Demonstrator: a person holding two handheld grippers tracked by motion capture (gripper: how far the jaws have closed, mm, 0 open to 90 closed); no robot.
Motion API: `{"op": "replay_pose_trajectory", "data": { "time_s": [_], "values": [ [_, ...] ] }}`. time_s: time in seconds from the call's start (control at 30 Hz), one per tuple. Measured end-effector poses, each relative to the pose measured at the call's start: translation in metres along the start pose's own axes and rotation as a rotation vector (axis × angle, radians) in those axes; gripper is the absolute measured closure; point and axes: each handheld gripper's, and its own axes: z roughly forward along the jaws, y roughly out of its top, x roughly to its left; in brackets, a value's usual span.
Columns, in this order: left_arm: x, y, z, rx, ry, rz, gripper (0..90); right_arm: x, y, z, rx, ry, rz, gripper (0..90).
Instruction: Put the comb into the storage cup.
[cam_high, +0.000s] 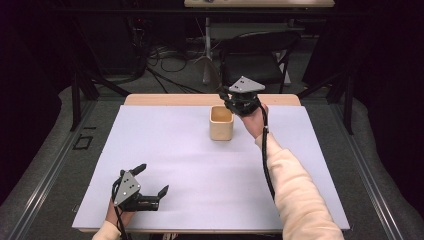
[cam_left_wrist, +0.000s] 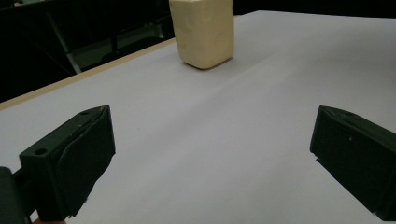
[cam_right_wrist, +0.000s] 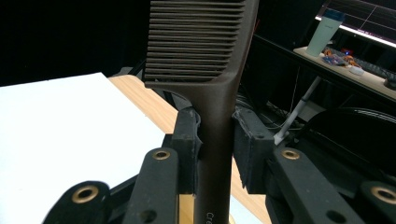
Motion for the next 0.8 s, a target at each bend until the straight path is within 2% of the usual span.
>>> {"op": "replay_pose_trajectory", "data": {
  "time_s": [0.8],
  "values": [
    [0.0, 0.0, 0.0, 0.0, 0.001, -0.001, 0.1, 0.013, 0.001, 0.013, -0.042, 0.007, -0.016, 71.8]
  ]
}}
